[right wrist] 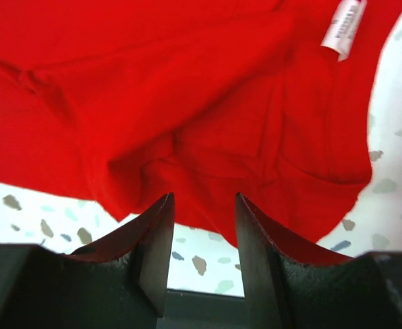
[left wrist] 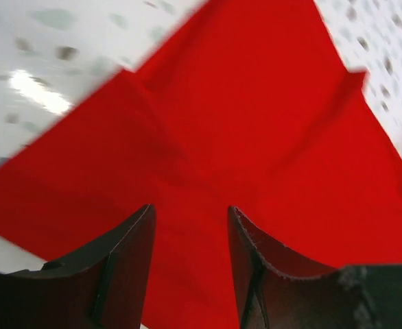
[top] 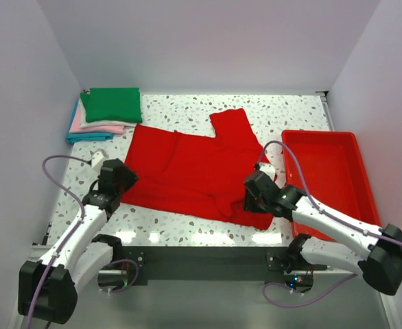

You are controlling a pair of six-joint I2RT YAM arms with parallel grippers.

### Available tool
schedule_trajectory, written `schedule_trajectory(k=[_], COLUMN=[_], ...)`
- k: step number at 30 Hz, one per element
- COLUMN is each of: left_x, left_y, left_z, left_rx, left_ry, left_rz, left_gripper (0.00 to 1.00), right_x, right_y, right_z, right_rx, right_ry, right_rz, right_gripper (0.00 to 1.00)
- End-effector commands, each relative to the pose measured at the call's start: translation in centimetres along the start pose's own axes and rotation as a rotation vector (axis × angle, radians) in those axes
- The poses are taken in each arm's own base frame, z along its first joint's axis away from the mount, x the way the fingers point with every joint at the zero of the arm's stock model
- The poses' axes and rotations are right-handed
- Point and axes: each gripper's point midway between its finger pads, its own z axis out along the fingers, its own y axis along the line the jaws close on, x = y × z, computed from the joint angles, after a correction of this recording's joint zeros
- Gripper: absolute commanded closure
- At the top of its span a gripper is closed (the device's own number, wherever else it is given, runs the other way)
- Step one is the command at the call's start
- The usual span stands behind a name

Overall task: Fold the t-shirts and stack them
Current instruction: Fold the tshirt

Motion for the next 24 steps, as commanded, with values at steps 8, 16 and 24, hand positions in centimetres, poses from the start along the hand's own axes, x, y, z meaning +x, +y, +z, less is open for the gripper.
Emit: schedule_trajectory(k=[8,16,24], left_x=[8.6,14.8,18.6], left_y=[-14.9,-18.6,-20.0], left_z=[-7.0,-10.2,-11.8], left_rx=[0.583,0.711,0.758], left_ry=[0.114,0.192,0.236], left_rz=[0.471,0.629,0.707], left_gripper=[0.49,0.49,0.48], right_x=[-2.8,-1.7,-1.3], right_y=[-0.4,-1.0,-1.8], right_z=[2.7,4.3,5.0], right_rx=[0.165,0.221,0.250], right_ry=[-0.185,-0.150,-0.137], right_rz=[0.075,0.076,0.088], right_gripper=[0.60,0.61,0.60])
